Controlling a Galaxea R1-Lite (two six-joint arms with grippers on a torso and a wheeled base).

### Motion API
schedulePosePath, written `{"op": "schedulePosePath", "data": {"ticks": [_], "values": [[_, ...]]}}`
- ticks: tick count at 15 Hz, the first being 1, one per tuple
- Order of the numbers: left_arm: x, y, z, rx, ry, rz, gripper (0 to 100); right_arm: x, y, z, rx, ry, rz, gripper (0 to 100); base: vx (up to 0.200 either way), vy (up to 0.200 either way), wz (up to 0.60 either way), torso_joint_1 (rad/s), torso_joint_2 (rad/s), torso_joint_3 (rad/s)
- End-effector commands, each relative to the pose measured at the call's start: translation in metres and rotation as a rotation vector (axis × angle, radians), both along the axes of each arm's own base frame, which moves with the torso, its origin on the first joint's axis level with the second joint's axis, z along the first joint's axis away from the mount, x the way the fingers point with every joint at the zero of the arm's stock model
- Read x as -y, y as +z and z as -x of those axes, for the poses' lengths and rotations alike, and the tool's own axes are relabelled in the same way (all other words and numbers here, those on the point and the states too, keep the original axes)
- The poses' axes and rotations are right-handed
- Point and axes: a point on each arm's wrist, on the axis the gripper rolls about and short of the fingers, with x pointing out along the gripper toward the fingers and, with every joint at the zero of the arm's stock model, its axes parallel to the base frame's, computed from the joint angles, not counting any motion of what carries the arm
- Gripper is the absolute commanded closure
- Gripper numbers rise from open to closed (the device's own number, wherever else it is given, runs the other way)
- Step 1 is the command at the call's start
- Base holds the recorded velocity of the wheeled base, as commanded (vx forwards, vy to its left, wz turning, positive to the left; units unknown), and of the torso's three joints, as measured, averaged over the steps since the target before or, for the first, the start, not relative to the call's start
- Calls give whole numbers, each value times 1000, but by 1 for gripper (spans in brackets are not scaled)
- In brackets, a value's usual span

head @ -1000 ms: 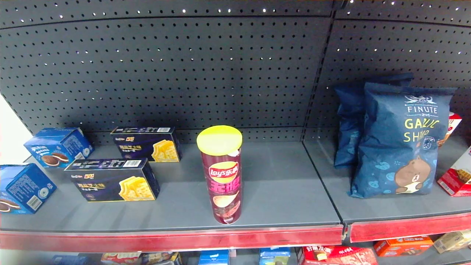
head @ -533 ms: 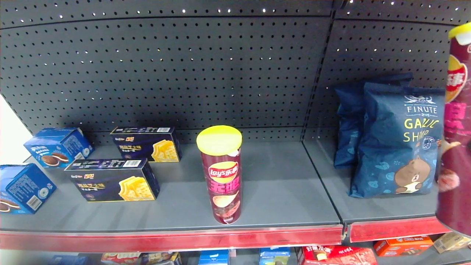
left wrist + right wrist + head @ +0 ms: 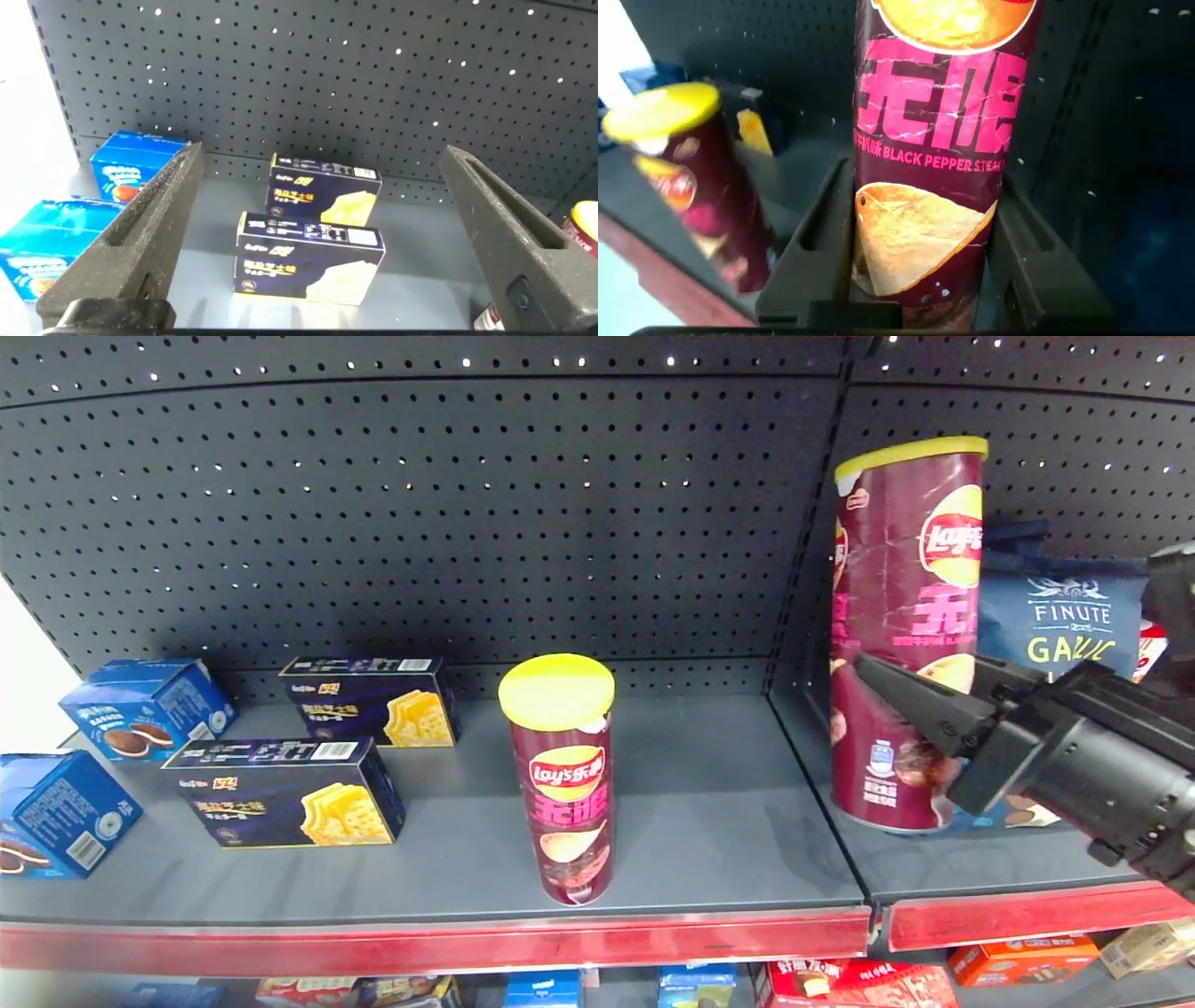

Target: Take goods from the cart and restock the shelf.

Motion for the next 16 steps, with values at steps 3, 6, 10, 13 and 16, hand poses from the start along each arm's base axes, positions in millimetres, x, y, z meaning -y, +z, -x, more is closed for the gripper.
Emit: {"op": "schedulePosePath", "data": {"ticks": [3, 6, 10, 13, 16], "values": [[0, -2, 0, -6, 1, 1, 0, -26, -7, -73, 67, -74, -75, 100, 0, 0, 0, 0, 0, 0], [0, -3, -1, -12, 11, -56, 0, -45, -25, -91, 132, -53, -110, 100, 0, 0, 0, 0, 0, 0], [0, -4, 0, -14, 12, -63, 0, -53, -40, -106, 112, -43, -85, 100, 0, 0, 0, 0, 0, 0], [0, -10, -1, -35, 16, -78, 0, -61, -46, -120, 116, -53, -87, 100, 0, 0, 0, 0, 0, 0], [-1, -13, -2, -45, 16, -75, 0, -82, -71, -152, 218, -88, -56, 100, 0, 0, 0, 0, 0, 0]]}}
